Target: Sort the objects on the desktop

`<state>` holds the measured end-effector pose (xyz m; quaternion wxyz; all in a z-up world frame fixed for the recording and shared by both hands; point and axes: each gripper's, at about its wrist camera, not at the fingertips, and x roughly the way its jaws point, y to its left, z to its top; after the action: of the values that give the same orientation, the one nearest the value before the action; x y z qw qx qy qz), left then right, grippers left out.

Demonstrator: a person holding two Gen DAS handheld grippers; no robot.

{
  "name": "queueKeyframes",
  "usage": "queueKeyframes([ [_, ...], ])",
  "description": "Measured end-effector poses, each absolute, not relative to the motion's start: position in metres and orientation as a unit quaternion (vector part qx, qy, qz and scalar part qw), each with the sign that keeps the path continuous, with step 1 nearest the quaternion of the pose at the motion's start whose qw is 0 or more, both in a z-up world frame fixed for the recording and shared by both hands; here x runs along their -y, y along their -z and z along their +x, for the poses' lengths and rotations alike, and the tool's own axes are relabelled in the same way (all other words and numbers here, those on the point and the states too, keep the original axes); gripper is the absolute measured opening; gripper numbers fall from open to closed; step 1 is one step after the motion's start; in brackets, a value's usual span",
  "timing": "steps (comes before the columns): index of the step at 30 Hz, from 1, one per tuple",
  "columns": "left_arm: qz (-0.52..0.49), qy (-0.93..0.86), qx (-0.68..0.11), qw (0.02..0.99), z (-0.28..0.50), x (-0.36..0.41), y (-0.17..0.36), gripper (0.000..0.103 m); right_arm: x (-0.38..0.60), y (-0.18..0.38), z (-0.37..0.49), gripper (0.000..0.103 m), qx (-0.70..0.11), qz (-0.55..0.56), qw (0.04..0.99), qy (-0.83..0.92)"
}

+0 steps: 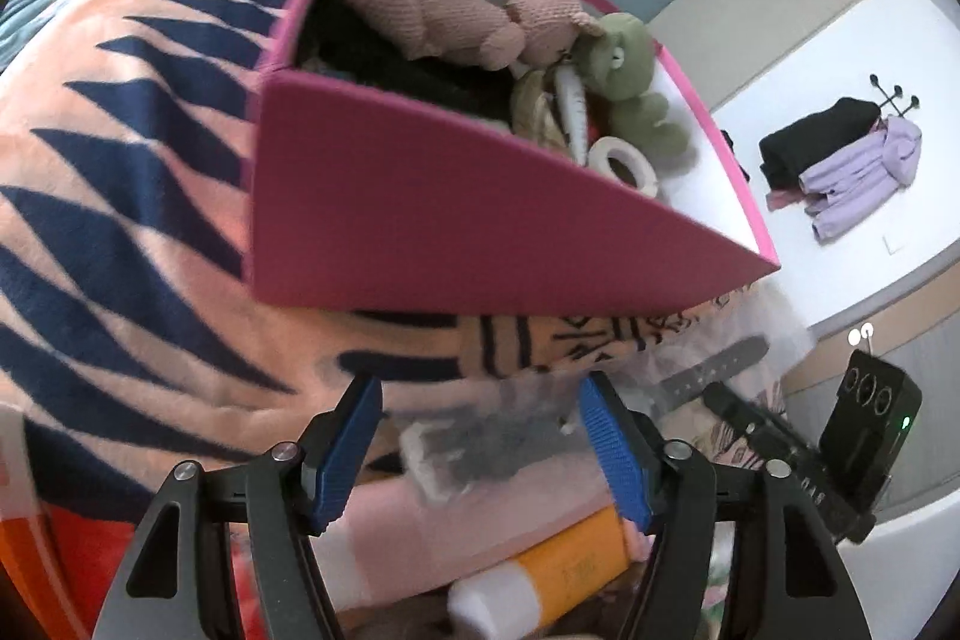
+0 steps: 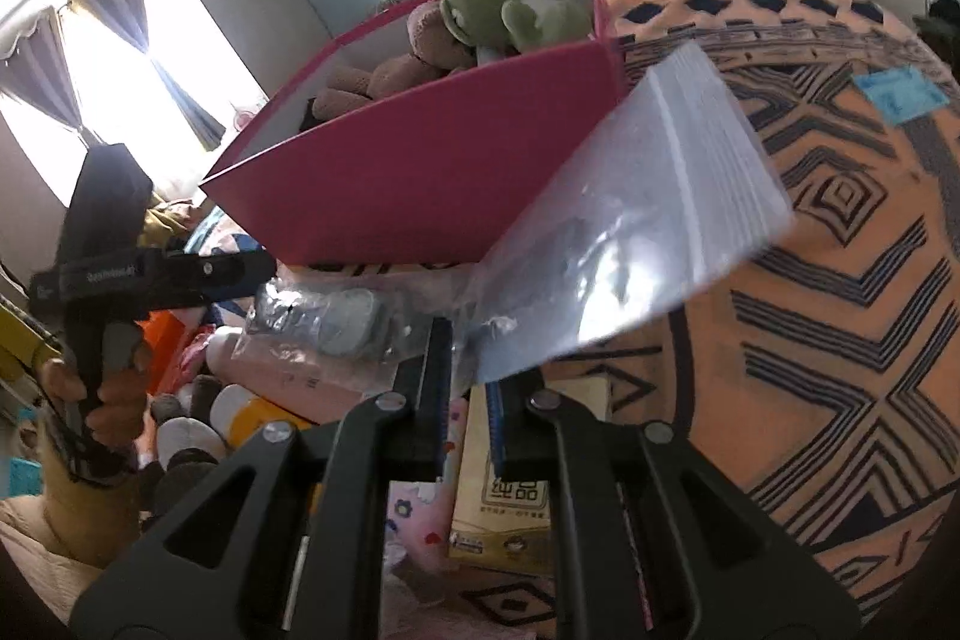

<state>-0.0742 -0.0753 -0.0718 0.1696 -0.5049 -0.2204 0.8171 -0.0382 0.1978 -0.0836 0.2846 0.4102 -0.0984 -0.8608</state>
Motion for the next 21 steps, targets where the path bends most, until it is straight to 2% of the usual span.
queueKeyframes([
  [10, -0.543, -0.804, 0.133, 0.201, -0.051, 0.063, 0.066, 0.083, -0.195, 0.087, -0.041, 0.012, 0.092, 0.418, 0.286, 0.857],
  [14, -0.568, -0.785, 0.123, 0.214, -0.065, 0.055, 0.075, 0.084, -0.193, 0.087, -0.041, 0.013, 0.089, 0.419, 0.289, 0.856],
  [18, -0.582, -0.770, 0.149, 0.217, -0.076, 0.057, 0.086, 0.084, -0.190, 0.086, -0.040, 0.013, 0.088, 0.417, 0.292, 0.856],
  [20, -0.569, -0.774, 0.163, 0.223, -0.073, 0.058, 0.082, 0.078, -0.189, 0.085, -0.039, 0.013, 0.085, 0.416, 0.294, 0.856],
  [21, -0.565, -0.780, 0.162, 0.216, -0.071, 0.058, 0.080, 0.072, -0.188, 0.085, -0.039, 0.013, 0.085, 0.416, 0.295, 0.856],
])
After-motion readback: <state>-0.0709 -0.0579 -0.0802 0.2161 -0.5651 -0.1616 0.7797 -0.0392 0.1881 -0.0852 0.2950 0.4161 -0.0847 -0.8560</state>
